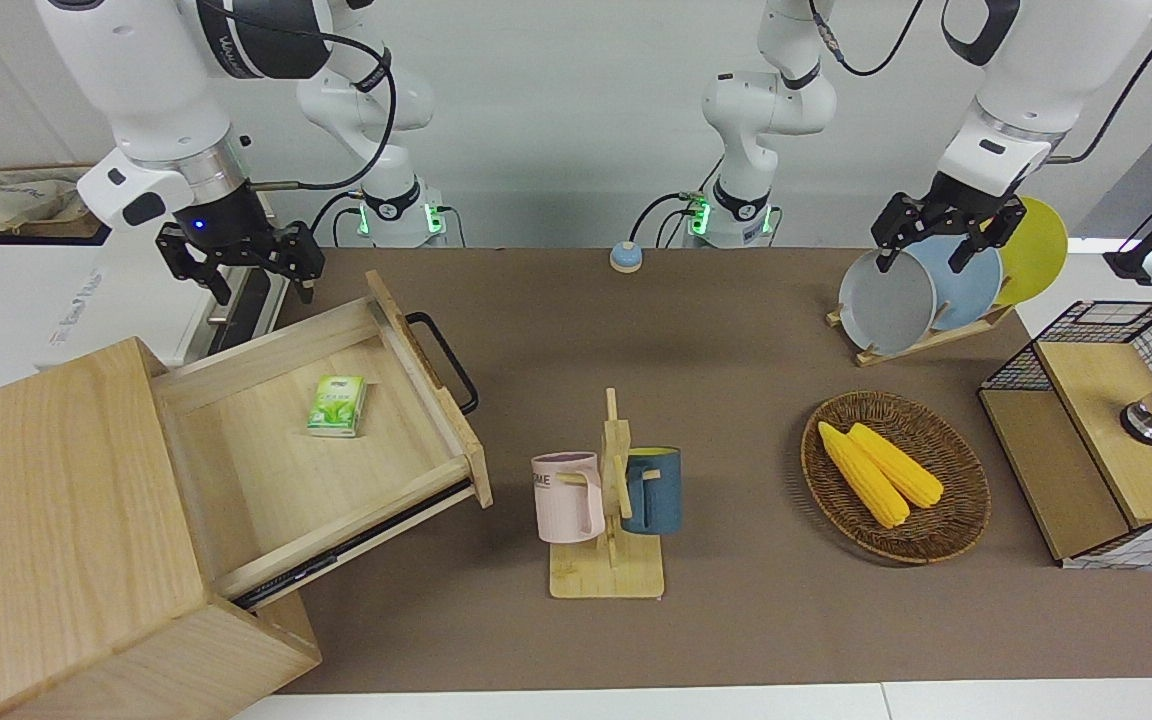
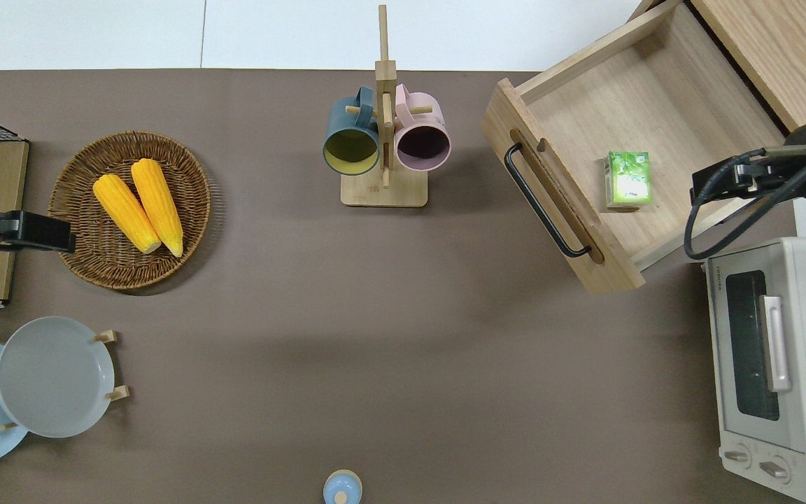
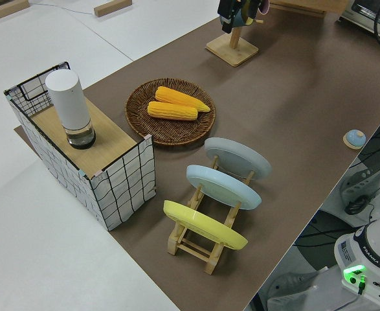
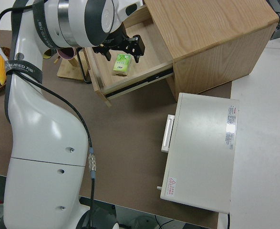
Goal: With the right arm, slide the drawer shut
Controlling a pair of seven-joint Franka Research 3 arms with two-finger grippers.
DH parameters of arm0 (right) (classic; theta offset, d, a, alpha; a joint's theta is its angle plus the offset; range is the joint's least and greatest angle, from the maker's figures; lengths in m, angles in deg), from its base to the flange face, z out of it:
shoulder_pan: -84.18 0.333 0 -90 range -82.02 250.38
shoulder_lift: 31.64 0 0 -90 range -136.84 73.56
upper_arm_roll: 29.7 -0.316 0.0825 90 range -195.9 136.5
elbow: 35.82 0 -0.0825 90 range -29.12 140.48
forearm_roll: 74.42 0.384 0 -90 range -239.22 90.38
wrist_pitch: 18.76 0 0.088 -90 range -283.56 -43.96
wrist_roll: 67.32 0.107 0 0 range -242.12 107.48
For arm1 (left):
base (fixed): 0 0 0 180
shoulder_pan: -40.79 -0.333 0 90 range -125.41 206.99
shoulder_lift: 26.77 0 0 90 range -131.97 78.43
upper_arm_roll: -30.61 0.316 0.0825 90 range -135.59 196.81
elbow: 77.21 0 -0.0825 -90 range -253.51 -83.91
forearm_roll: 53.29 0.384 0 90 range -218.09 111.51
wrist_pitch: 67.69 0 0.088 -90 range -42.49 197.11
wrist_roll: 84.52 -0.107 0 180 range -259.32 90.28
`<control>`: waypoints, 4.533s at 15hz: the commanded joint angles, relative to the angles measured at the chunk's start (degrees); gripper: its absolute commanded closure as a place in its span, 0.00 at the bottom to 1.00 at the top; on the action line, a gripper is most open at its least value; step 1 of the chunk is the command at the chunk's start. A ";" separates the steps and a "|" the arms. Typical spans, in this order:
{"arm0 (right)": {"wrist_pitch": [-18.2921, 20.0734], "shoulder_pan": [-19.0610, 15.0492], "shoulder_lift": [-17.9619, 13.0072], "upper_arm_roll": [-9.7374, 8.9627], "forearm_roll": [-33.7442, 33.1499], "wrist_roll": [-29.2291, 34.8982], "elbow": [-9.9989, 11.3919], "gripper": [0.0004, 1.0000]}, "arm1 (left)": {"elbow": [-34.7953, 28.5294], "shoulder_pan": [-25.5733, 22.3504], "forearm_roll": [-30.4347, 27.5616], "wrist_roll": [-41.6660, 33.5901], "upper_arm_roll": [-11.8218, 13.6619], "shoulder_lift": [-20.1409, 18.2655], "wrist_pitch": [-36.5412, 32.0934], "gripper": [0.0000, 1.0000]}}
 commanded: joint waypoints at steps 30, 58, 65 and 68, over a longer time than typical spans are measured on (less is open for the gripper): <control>5.69 -0.24 -4.15 -1.30 1.99 2.15 0.80 1.00 | 1.17 0.99 0.72 -0.43 0.95 0.76 0.02 0.00; -7.40 21.99 4.89 -1.04 -0.82 67.11 0.62 1.00 | 1.17 0.99 0.72 -0.43 0.95 0.76 0.02 0.00; -7.75 22.26 9.91 -0.69 -0.82 77.22 0.71 1.00 | 1.17 0.99 0.72 -0.43 0.95 0.76 0.02 0.00; -8.72 22.26 11.31 -0.69 -0.47 79.42 0.89 1.00 | 1.17 0.99 0.71 -0.43 0.95 0.76 0.02 0.00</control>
